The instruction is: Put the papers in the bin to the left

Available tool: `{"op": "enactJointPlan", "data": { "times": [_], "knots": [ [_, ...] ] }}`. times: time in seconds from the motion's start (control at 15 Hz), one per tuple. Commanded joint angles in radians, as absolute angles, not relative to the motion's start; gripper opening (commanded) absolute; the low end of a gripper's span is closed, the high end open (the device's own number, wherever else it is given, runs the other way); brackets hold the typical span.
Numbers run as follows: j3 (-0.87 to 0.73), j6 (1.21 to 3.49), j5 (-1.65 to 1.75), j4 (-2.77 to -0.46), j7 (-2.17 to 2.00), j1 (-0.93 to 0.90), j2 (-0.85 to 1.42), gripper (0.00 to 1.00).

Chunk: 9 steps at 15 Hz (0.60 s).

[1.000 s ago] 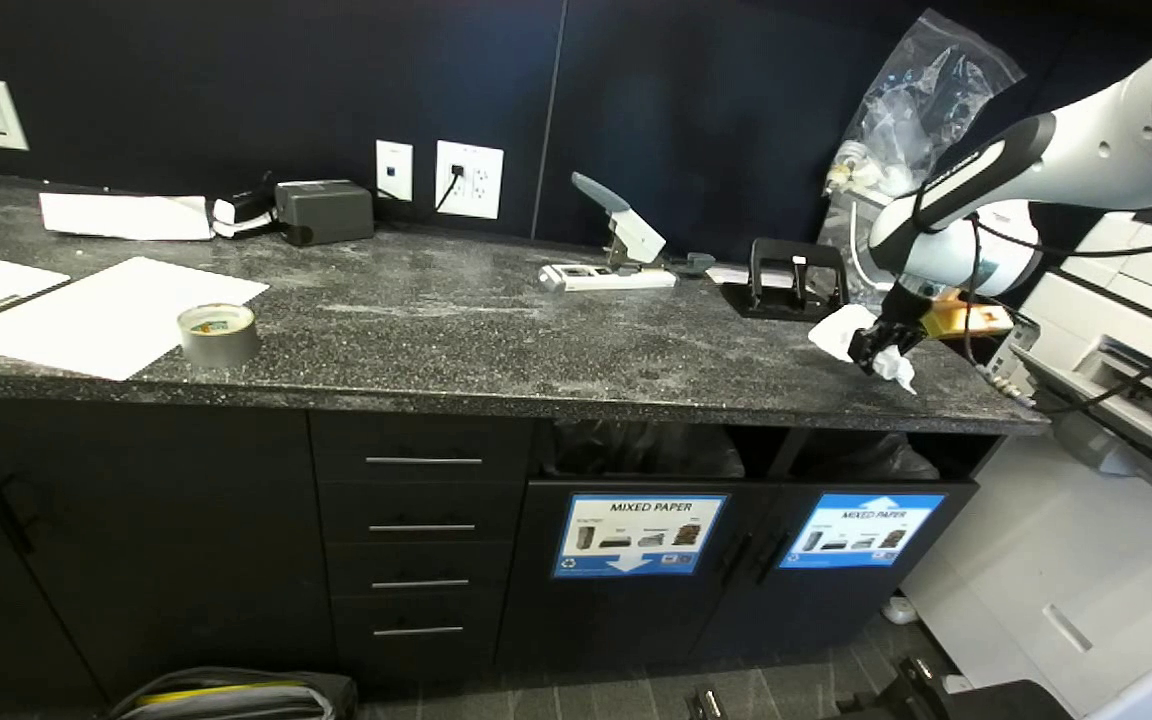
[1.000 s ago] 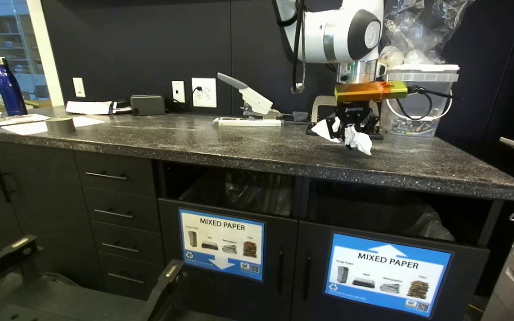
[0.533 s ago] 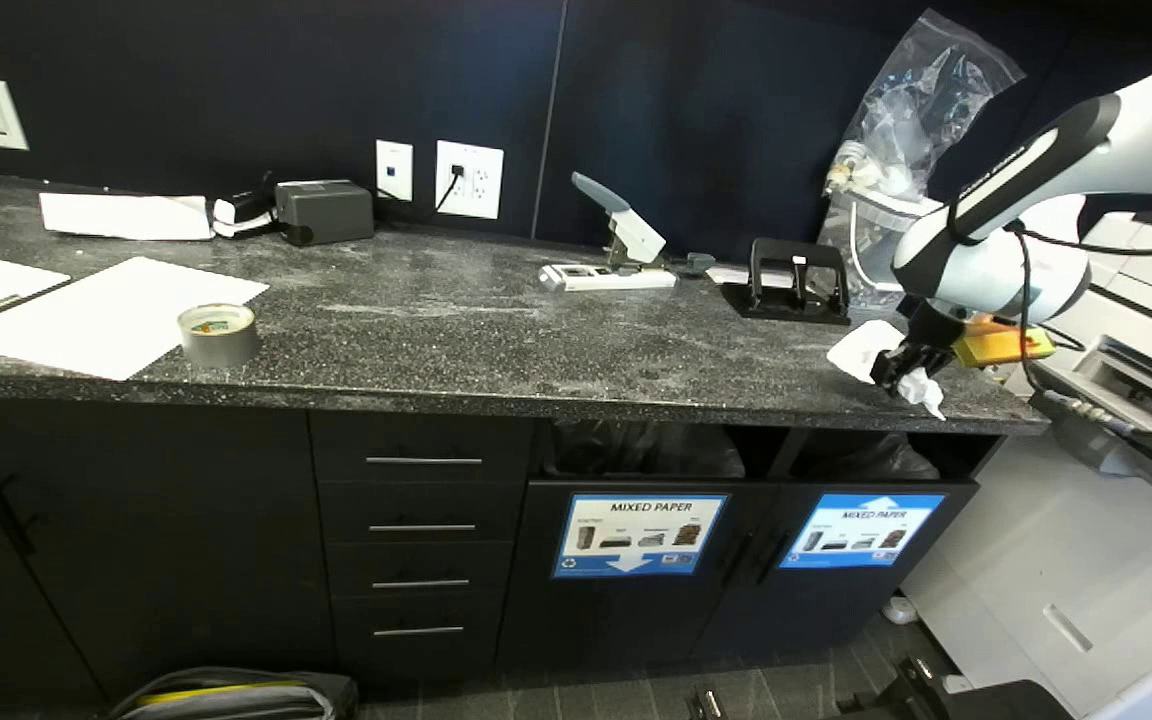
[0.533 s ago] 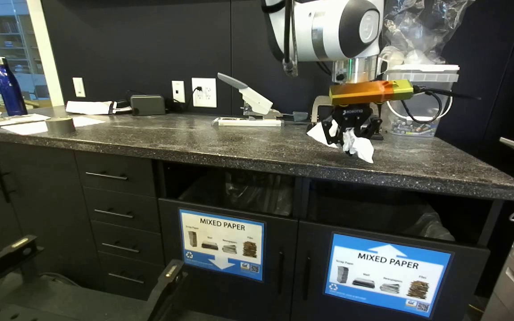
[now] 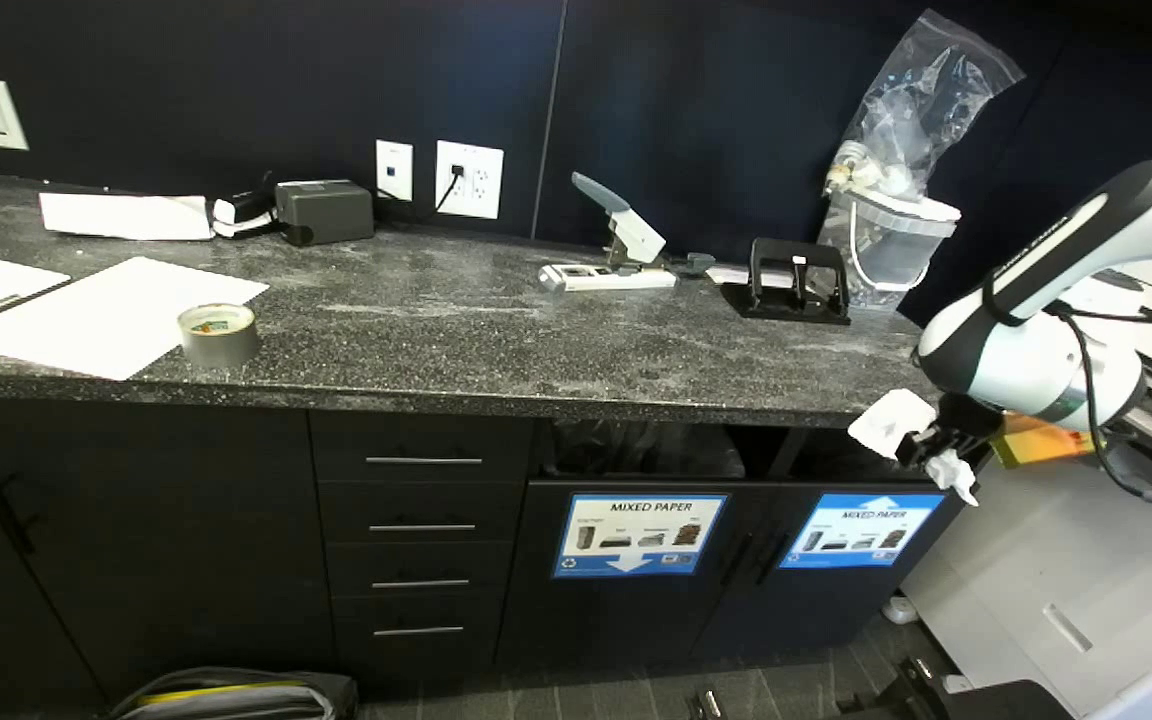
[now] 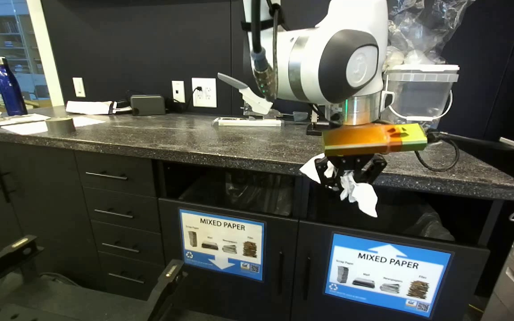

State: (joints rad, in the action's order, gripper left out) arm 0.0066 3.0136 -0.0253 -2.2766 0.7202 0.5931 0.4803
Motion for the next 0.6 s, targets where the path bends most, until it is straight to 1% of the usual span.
{"op": "enactJointPlan", "data": {
  "times": [0.0, 0.2, 0.53],
  "knots": [
    [0.105, 3.155, -0.015, -2.288, 0.738, 0.709, 0.564, 0.06],
    [0.150, 3.227, 0.050, -2.225, 0.694, 0.764, 0.690, 0.06],
    [0.154, 3.287, 0.184, -2.047, 0.612, 0.782, 0.899, 0.06]
  ]
}}
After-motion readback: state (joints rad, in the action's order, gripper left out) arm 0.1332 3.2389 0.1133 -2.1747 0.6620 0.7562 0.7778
